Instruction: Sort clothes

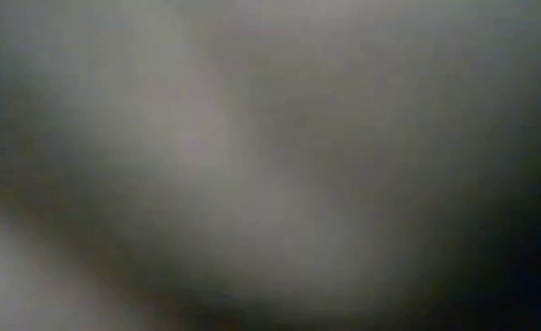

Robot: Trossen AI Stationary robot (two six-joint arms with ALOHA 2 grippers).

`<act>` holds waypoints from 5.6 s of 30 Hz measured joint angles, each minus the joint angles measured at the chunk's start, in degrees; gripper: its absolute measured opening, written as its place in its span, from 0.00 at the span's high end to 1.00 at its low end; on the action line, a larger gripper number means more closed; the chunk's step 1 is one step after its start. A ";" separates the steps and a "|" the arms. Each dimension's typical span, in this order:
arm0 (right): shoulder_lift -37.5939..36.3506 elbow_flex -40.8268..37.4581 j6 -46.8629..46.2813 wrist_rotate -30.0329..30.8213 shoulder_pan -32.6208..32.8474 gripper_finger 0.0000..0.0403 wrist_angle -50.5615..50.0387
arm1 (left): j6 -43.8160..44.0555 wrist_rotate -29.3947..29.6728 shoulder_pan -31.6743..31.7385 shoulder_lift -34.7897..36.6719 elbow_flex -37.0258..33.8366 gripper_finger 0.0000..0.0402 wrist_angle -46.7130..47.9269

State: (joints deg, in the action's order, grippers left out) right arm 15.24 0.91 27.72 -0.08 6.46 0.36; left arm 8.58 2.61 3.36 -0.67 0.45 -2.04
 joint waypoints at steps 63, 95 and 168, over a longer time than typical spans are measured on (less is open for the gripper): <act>-0.02 0.00 -0.01 -0.01 0.00 1.00 0.00 | -0.02 0.00 0.02 -0.02 0.00 0.44 -0.02; 0.00 0.01 0.00 -0.01 0.00 1.00 0.00 | -0.01 -0.02 0.02 0.00 0.01 0.44 -0.02; 0.38 4.73 -27.17 26.87 -0.04 1.00 48.47 | -2.41 24.81 0.04 -2.39 12.92 0.44 5.06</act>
State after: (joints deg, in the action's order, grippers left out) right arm 15.63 5.63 0.55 26.79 6.42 48.83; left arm 6.17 27.42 3.40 -3.05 13.36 3.02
